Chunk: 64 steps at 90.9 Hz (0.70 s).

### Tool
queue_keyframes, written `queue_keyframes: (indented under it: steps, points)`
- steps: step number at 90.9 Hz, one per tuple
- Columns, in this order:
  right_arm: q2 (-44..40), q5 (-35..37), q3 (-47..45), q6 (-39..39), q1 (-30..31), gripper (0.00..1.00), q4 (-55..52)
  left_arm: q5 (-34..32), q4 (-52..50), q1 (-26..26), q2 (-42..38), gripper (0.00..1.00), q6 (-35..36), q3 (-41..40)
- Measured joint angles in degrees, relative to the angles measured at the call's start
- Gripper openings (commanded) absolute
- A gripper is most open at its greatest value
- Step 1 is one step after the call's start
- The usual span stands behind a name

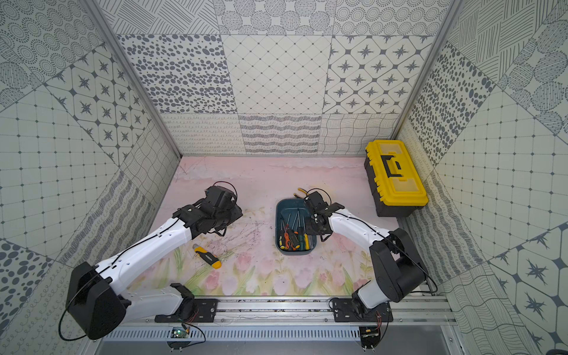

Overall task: Put the screwdriver on the desktop into the storage box
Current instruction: Move the storage box to the center of the board, then reset both arms

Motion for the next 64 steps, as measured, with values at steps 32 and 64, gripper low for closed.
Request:
queue_keyframes:
  steps: [32,64]
  points:
    - [-12.0,0.8,-3.4,0.3,-11.4,0.82,3.7,-12.4,3.2,7.9,-6.3,0.94,12.4,-10.3]
    - [-23.8,10.5,-25.2,-9.2,-28.4,0.93,29.0,-10.6,29.4,19.3,-2.9,0.99,32.3,-30.2]
